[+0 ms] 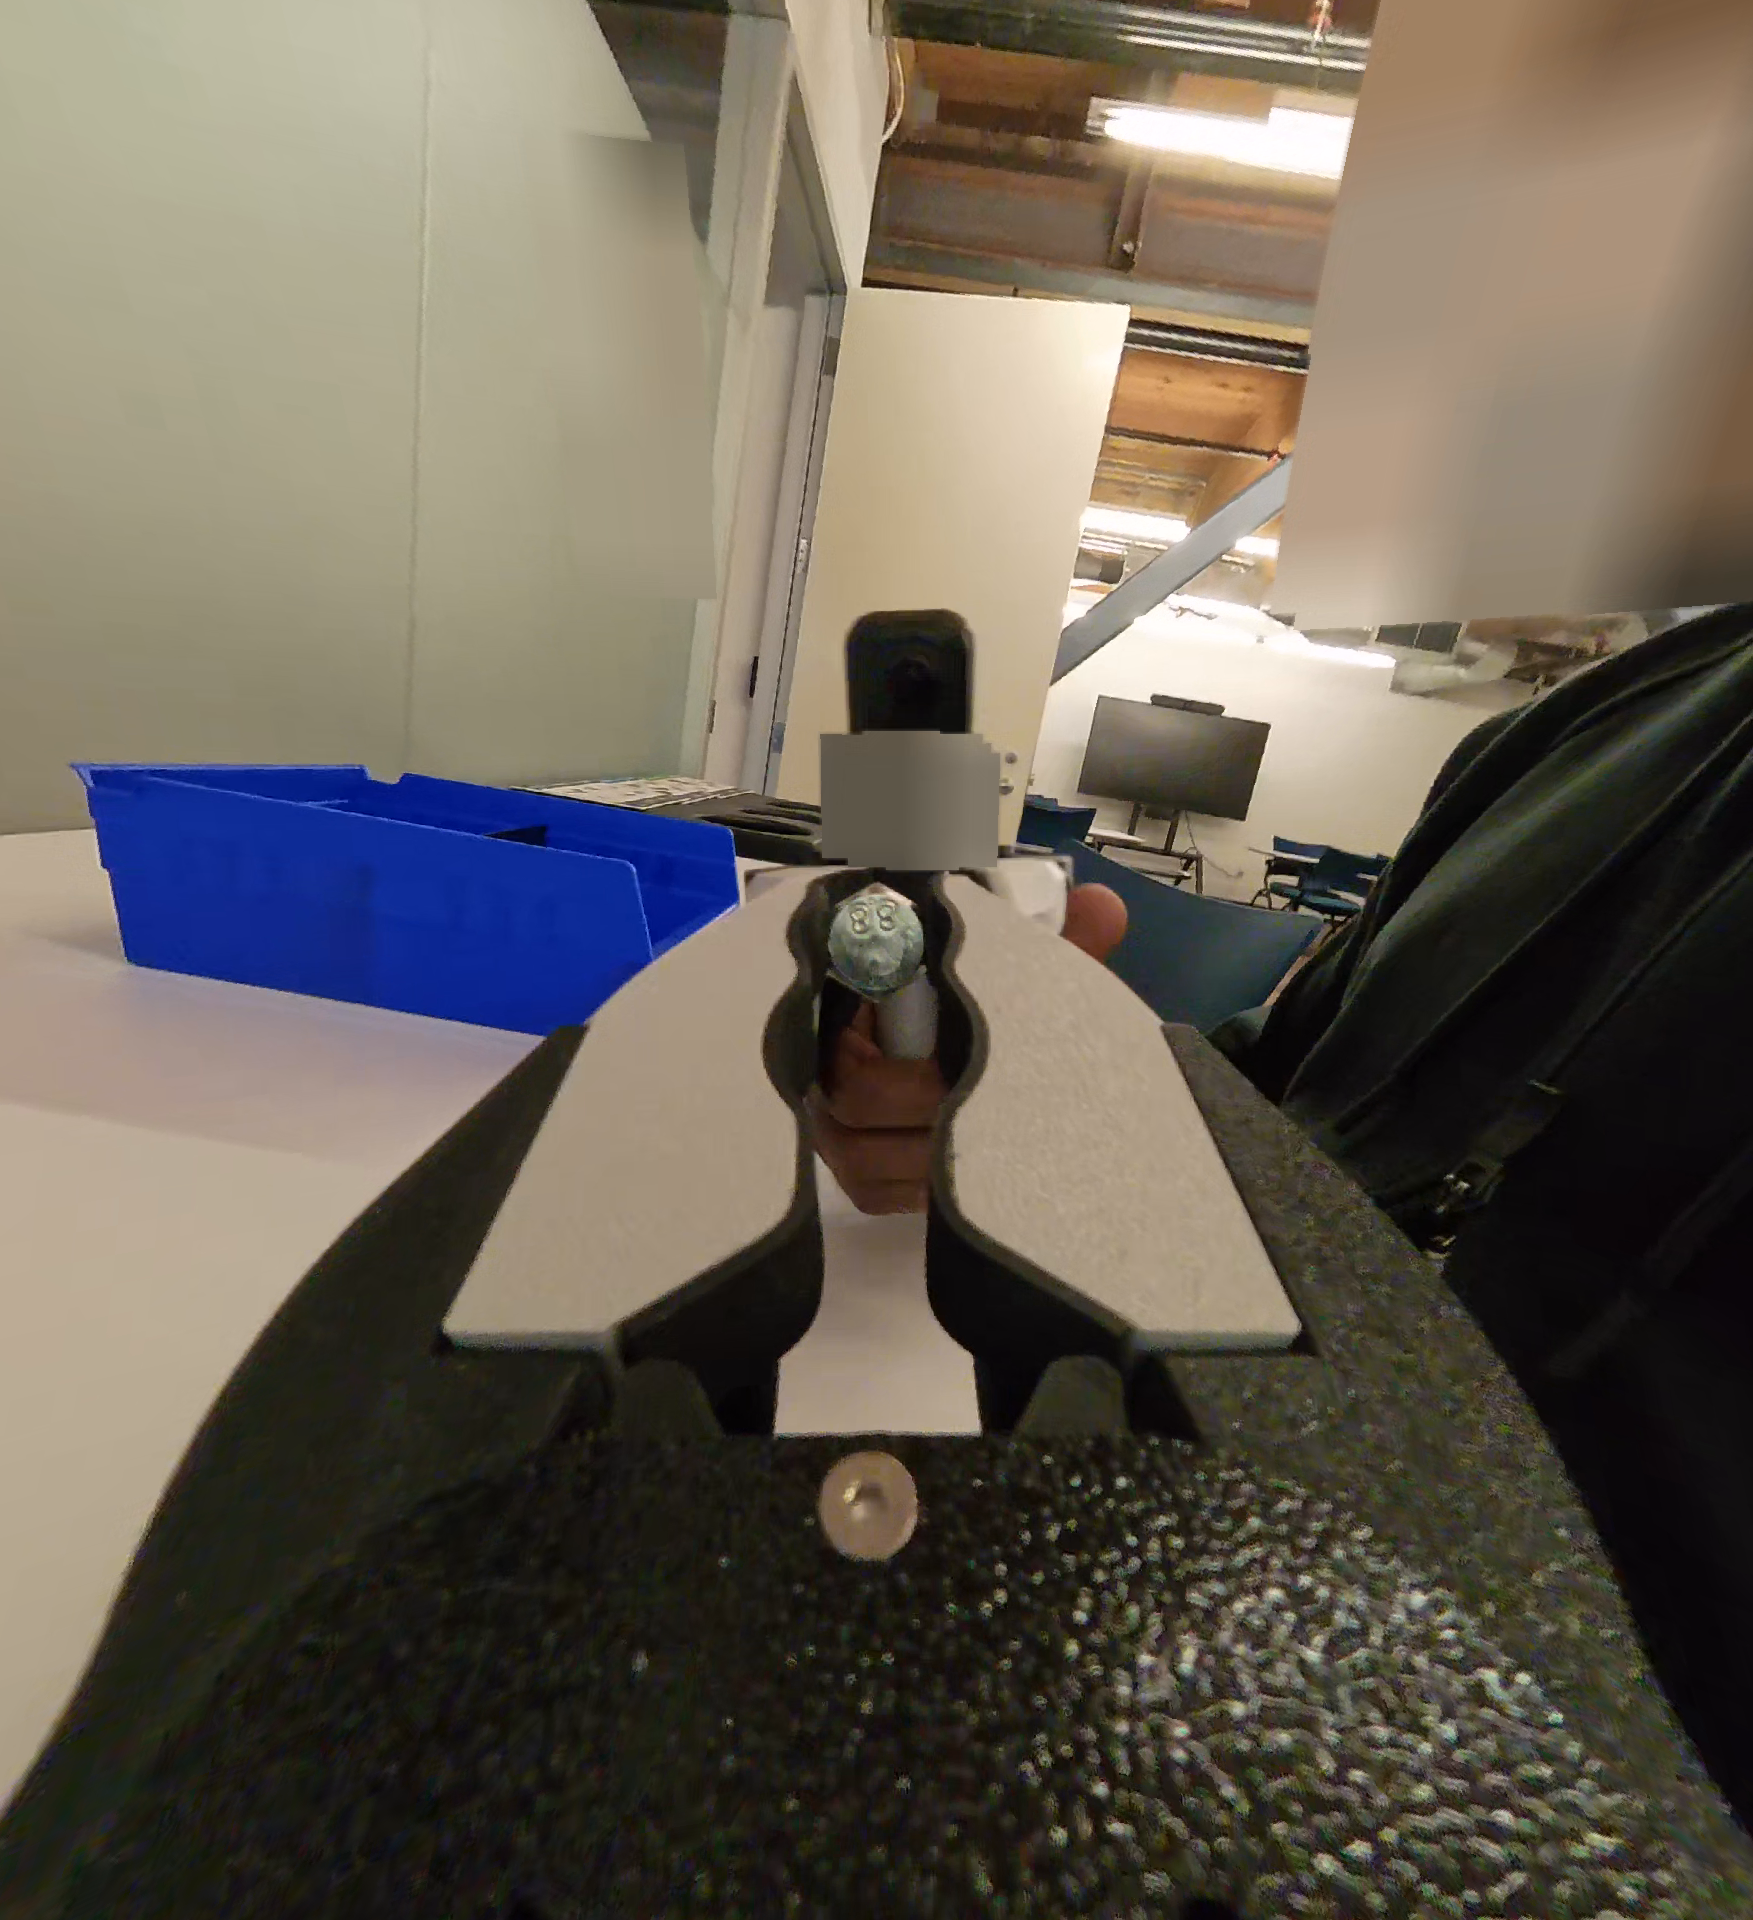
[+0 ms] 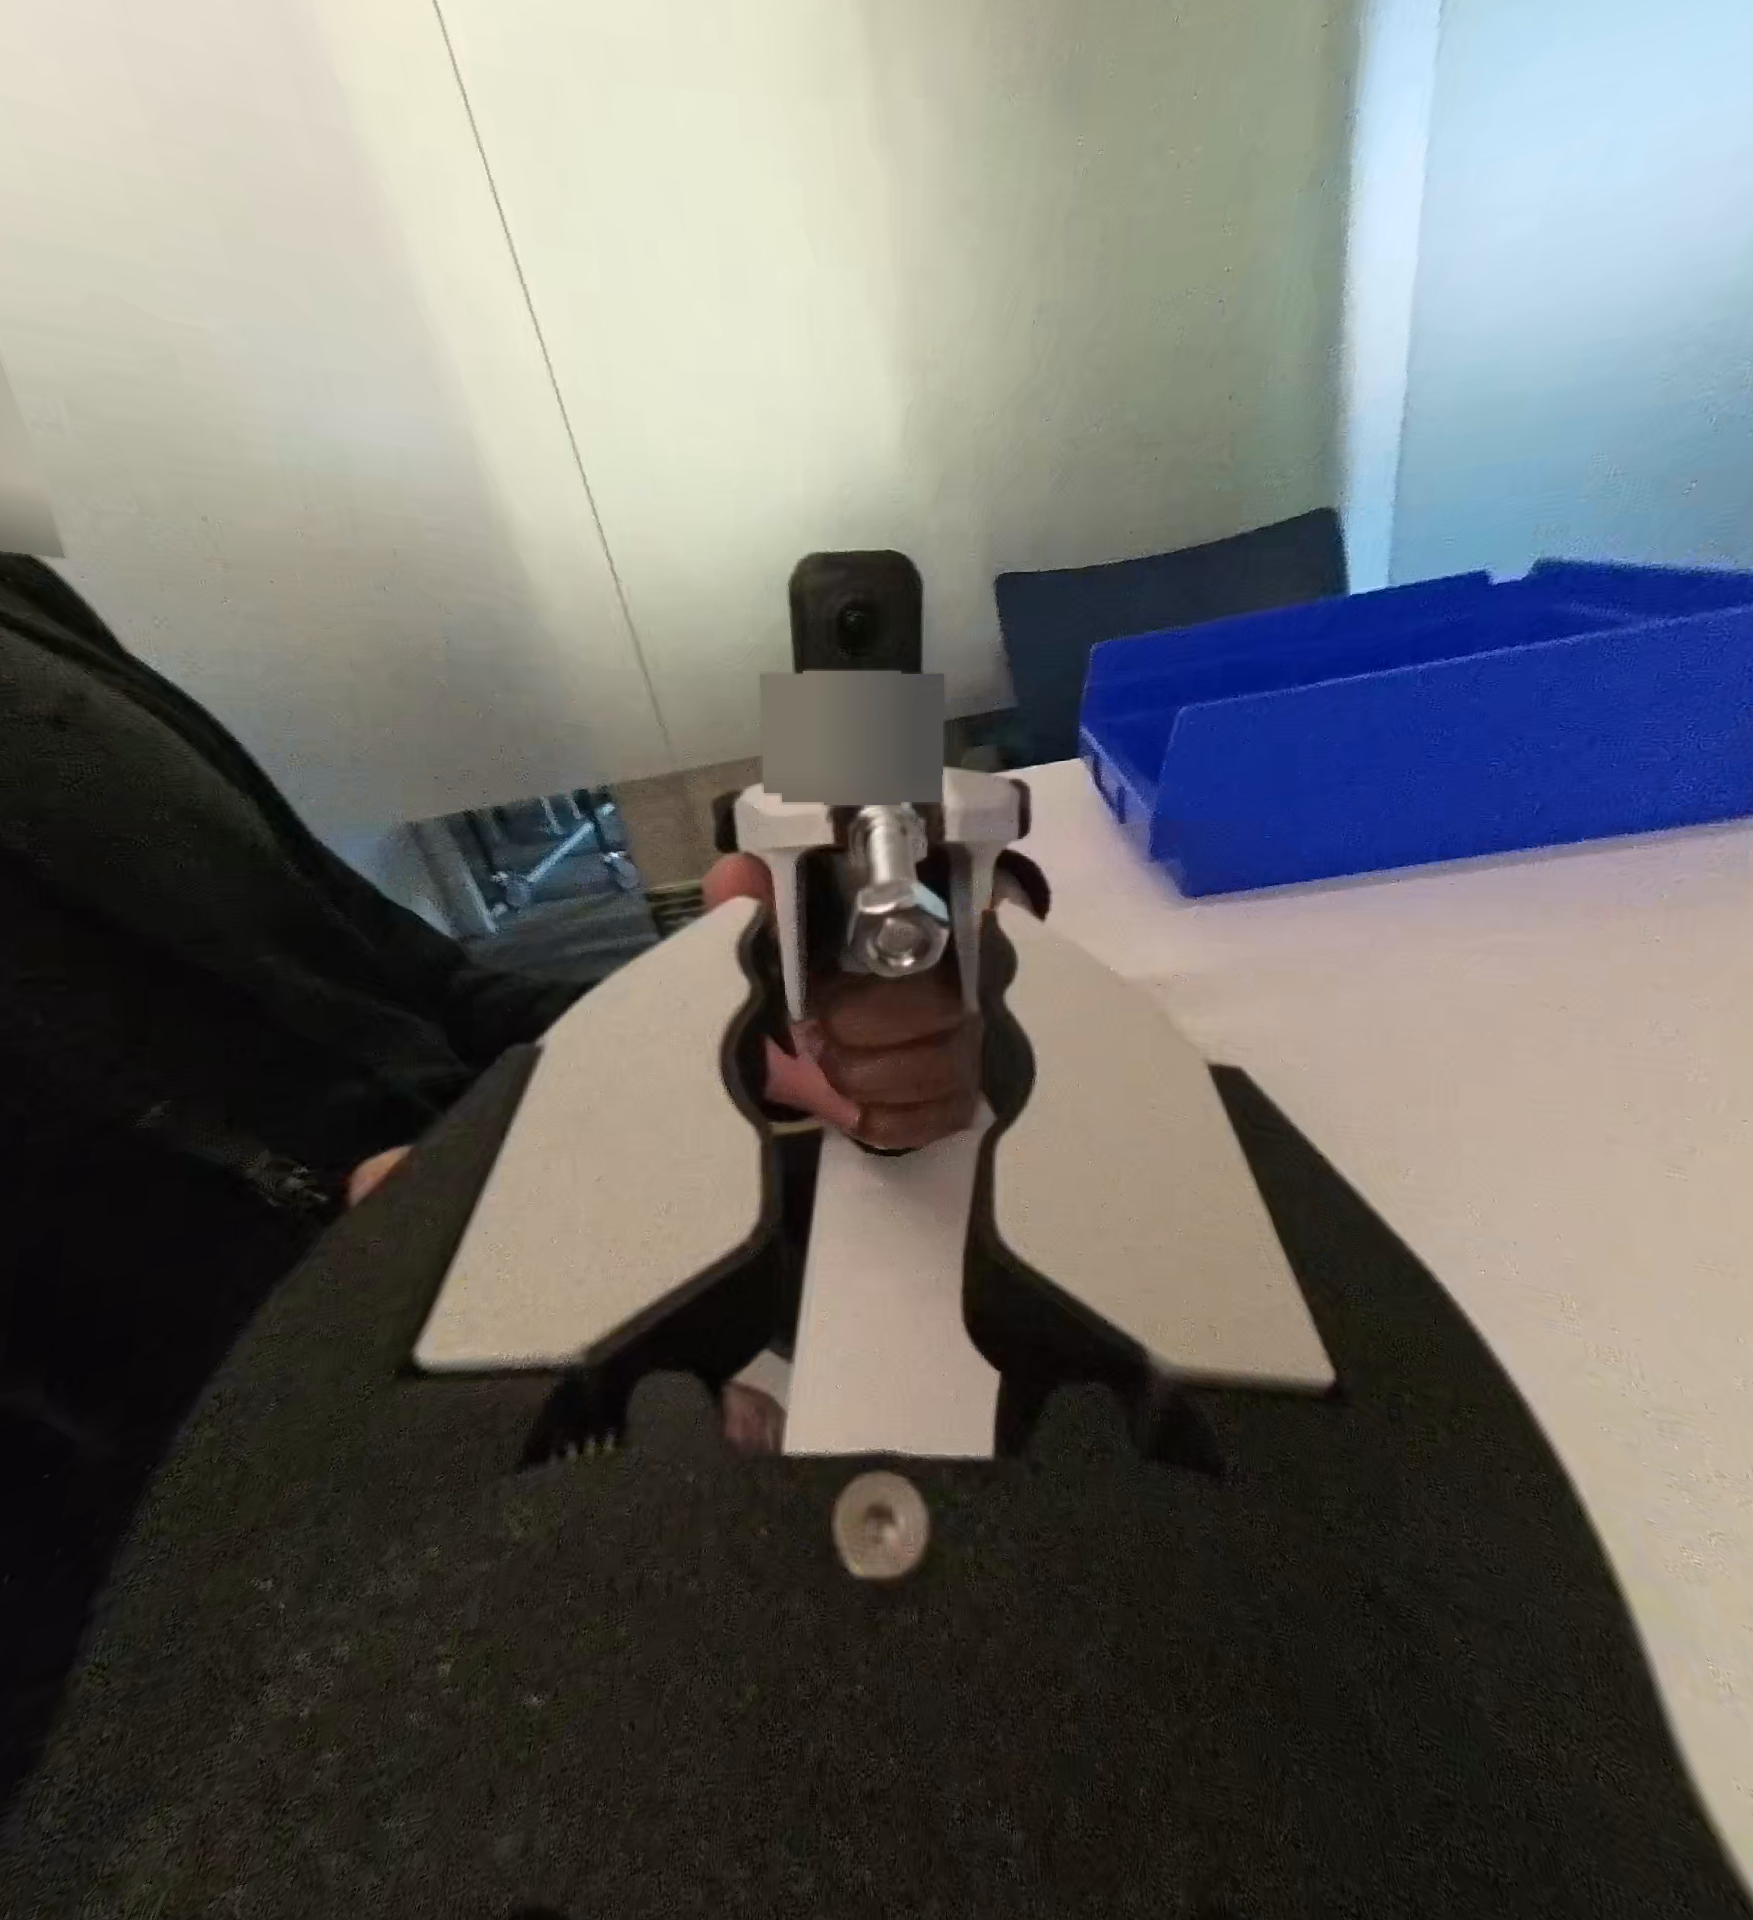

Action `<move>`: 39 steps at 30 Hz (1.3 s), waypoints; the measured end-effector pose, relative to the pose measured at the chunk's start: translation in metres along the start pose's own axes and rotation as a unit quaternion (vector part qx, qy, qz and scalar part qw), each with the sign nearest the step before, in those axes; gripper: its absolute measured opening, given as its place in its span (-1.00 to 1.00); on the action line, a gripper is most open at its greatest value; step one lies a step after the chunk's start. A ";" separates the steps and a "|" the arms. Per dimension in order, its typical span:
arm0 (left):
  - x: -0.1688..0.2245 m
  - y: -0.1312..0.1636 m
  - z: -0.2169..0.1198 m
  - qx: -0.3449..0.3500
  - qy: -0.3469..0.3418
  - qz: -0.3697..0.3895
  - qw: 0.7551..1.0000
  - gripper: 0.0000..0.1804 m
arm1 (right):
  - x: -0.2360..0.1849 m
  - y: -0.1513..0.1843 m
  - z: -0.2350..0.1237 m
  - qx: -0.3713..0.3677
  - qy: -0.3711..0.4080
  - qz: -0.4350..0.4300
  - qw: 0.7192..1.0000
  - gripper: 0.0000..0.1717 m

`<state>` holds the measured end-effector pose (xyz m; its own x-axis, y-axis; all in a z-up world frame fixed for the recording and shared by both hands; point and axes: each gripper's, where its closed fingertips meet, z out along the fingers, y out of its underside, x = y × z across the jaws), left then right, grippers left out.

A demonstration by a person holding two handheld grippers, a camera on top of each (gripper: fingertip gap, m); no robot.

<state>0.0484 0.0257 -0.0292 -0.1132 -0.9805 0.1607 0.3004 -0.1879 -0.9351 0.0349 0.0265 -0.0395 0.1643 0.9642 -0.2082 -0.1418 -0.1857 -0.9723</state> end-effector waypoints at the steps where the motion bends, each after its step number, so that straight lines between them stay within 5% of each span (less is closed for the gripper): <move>1: 0.000 0.001 0.001 -0.002 0.002 0.006 1.000 -0.81 | 0.001 0.002 0.001 -0.007 -0.001 0.014 1.000 -0.67; 4: 0.001 0.003 0.001 -0.009 0.002 0.002 1.000 -0.81 | 0.006 0.010 0.002 -0.044 0.025 -0.056 0.997 -0.80; 7: -0.007 0.009 0.002 -0.036 -0.015 -0.038 0.999 -0.81 | 0.014 0.012 -0.002 -0.087 0.096 -0.277 0.952 -0.80; 8: -0.008 0.011 0.003 -0.044 -0.015 -0.055 0.997 -0.81 | 0.015 0.011 -0.004 -0.099 0.120 -0.384 0.910 -0.80; 11: -0.008 0.012 0.005 -0.047 -0.010 -0.079 0.996 -0.81 | 0.013 0.010 -0.005 -0.119 0.173 -0.660 0.721 -0.80; 12: -0.008 0.012 0.005 -0.043 -0.009 -0.077 0.996 -0.81 | 0.013 0.011 -0.005 -0.121 0.175 -0.684 0.698 -0.80; 13: -0.007 0.010 0.005 -0.037 -0.006 -0.076 0.996 -0.81 | 0.013 0.011 -0.004 -0.120 0.173 -0.665 0.717 -0.75; 19: -0.003 -0.004 -0.002 0.016 0.008 -0.059 0.998 -0.81 | 0.003 -0.005 -0.005 -0.023 0.108 -0.297 0.948 -0.47; 23: 0.001 -0.005 -0.002 0.020 0.014 -0.034 0.999 -0.81 | 0.001 -0.001 -0.001 -0.009 0.038 -0.092 0.995 -0.45; 26: 0.004 -0.002 -0.001 0.009 0.021 -0.030 0.999 -0.81 | -0.001 0.002 0.002 -0.018 0.025 -0.070 0.997 -0.77; 28: 0.002 -0.001 0.000 0.004 0.017 -0.038 0.999 -0.81 | 0.002 0.004 0.001 -0.038 0.051 -0.161 0.985 -0.78; 30: -0.003 0.001 0.000 -0.005 0.013 -0.071 0.997 -0.81 | 0.005 0.005 -0.001 -0.069 0.088 -0.309 0.944 -0.78; 32: -0.001 0.003 0.001 -0.008 0.030 -0.113 0.993 -0.81 | 0.002 0.006 -0.002 -0.092 0.124 -0.524 0.838 -0.78; 34: 0.001 0.002 0.002 -0.004 0.038 -0.124 0.992 -0.81 | -0.002 0.006 -0.002 -0.105 0.151 -0.706 0.684 -0.78; 35: 0.000 0.002 0.002 -0.004 0.035 -0.122 0.992 -0.81 | -0.001 0.006 -0.002 -0.109 0.157 -0.738 0.647 -0.78; 36: -0.001 0.002 0.002 -0.002 0.031 -0.119 0.992 -0.81 | -0.001 0.006 -0.002 -0.107 0.156 -0.725 0.663 -0.78; 39: -0.001 -0.004 -0.001 0.019 0.028 -0.105 0.994 -0.81 | -0.004 -0.006 -0.006 -0.055 0.148 -0.560 0.813 -0.57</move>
<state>0.0469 0.0278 -0.0260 -0.2306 -0.9144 0.3327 0.3006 -0.3921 -0.8694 0.0409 0.0226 -0.0336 0.3607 0.4542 0.8146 0.3450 0.7465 -0.5690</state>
